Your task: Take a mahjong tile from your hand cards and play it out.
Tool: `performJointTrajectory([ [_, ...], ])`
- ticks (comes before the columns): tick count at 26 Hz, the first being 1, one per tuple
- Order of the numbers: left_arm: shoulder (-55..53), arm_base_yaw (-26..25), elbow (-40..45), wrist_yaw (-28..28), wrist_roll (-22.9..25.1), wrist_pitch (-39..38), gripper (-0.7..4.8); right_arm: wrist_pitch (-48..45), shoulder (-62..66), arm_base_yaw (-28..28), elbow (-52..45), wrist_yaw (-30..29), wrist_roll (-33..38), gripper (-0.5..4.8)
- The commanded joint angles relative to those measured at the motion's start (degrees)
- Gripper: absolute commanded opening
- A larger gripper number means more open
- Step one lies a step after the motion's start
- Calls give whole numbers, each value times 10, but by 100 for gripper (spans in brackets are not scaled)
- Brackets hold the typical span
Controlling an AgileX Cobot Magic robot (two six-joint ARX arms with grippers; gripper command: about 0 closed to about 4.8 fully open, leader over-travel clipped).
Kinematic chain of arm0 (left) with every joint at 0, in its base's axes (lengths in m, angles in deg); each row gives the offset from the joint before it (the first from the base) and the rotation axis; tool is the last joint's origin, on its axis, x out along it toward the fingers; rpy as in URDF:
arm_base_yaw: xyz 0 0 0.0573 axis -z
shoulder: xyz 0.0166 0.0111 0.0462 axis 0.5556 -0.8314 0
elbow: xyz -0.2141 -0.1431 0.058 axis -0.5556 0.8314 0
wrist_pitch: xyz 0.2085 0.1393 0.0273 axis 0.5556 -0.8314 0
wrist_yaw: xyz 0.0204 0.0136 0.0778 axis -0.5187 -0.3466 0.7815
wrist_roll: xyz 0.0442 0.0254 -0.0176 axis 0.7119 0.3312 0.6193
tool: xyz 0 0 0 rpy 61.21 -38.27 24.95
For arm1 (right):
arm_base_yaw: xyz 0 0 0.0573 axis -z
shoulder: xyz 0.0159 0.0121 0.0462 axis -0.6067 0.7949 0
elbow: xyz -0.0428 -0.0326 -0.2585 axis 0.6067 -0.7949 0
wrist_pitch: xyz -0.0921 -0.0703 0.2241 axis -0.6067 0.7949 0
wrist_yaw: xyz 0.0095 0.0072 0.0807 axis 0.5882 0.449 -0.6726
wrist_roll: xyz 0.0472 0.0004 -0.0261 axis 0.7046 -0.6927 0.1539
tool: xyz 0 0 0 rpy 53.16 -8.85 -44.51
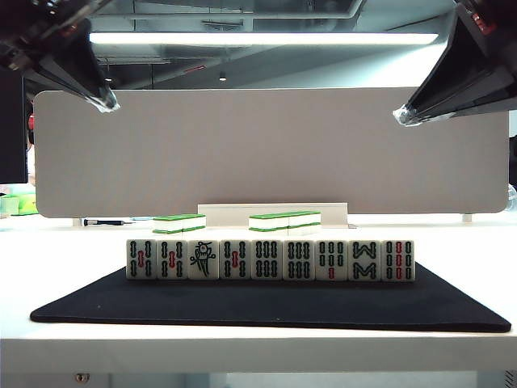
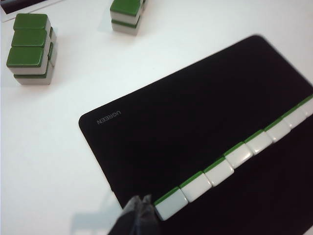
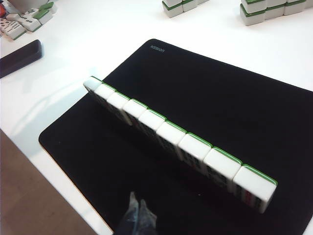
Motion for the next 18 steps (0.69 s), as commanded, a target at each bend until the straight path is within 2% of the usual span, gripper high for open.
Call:
performJointTrajectory([
  [1,-32,20,-38,20,16,-22,-6,-5,0,-1,3,1,-2,-1],
  [7,-83,37,-101,24,56,-76,-6,18,2,-2,2,1,-2,-1],
  [10,-125,49,-157,30,102,-127,-6,37,2,-1,2,2,-30,-1],
  [18,-192,94,-226,92,183,-183,-6,39,5,-1,2,3,-31,-1],
])
